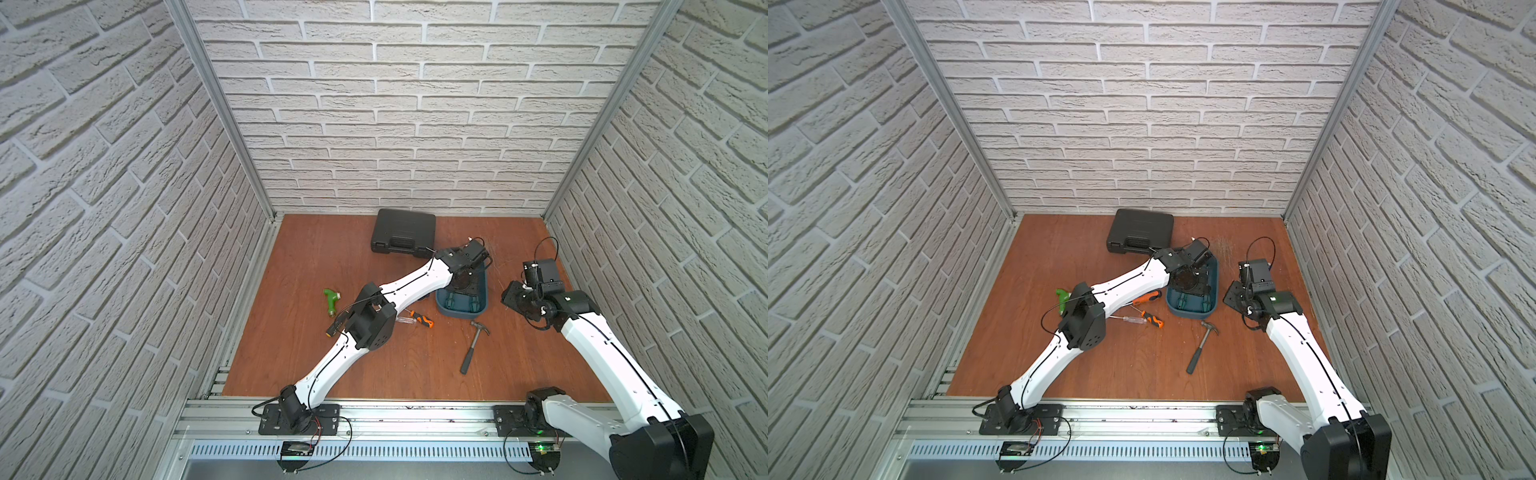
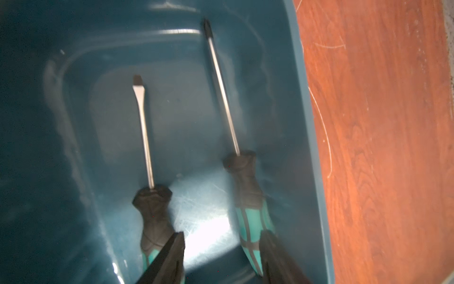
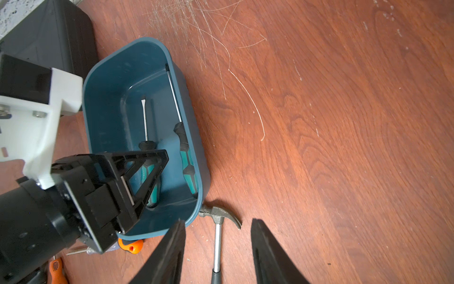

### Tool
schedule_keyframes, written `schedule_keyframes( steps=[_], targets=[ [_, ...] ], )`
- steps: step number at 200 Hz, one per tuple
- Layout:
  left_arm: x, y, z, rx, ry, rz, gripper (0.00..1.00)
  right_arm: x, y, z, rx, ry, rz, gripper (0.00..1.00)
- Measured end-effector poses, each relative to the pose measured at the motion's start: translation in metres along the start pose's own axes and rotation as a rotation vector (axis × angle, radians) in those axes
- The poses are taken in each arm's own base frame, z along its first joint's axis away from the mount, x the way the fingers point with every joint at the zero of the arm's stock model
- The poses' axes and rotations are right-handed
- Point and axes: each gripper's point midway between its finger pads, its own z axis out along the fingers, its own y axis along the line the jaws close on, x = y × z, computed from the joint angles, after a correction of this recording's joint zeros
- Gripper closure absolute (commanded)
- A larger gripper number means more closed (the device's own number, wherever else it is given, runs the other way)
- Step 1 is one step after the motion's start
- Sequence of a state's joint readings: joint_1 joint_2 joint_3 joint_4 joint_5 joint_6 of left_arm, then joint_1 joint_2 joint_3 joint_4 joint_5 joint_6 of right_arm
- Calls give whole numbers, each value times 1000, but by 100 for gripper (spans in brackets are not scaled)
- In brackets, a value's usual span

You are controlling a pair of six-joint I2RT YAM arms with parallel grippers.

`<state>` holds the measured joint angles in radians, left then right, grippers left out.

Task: Put the screwdriver on the desktop into the storage box
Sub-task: Place the screwdriver in the storage box, then pick up the screwdriver from the center of the board.

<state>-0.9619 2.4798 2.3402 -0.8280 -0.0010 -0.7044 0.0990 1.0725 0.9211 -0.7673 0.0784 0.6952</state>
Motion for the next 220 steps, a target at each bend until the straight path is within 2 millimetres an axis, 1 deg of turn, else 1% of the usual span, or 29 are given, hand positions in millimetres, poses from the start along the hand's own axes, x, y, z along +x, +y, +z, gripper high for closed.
schedule_keyframes(
  steps=[19,35,55,62,66,74,84,98,112,128,133,146,159,170,189,205,220],
  targets=[
    [-2,6,-15,-16,-48,15,47,-3,9,-1,-32,11,-16,53],
    [-6,12,-38,-28,-114,20,47,-5,19,-2,-64,17,-38,52],
    [-19,21,-78,-40,-231,8,47,-6,34,-4,-103,22,-88,52],
    [-25,25,-96,-39,-284,-3,47,-4,42,-5,-121,29,-121,52],
    [-27,27,-102,-40,-304,-7,47,-2,47,-5,-130,33,-142,52],
    [-31,34,-118,-44,-350,-25,47,1,56,-6,-150,42,-183,52],
    [-35,47,-138,-55,-405,-61,48,9,72,-7,-182,57,-253,52],
    [-37,71,-155,-81,-461,-122,48,21,96,-9,-231,78,-361,52],
    [-31,102,-164,-129,-496,-196,49,37,119,-9,-280,110,-476,53],
    [-13,142,-168,-197,-510,-292,50,53,141,-8,-322,150,-588,53],
    [-7,154,-168,-217,-511,-321,50,61,149,-6,-339,168,-637,53],
    [12,185,-170,-279,-511,-393,51,77,161,-1,-359,206,-725,53],
    [27,208,-174,-334,-516,-453,51,97,172,5,-372,250,-820,53],
    [37,220,-180,-368,-529,-495,52,114,177,13,-369,286,-887,53],
    [47,232,-193,-398,-563,-547,52,138,177,28,-341,345,-981,53],
    [52,240,-205,-413,-598,-587,52,151,174,44,-297,391,-1031,53],
    [55,245,-212,-424,-621,-617,53,158,171,59,-259,422,-1060,53]
  ],
)
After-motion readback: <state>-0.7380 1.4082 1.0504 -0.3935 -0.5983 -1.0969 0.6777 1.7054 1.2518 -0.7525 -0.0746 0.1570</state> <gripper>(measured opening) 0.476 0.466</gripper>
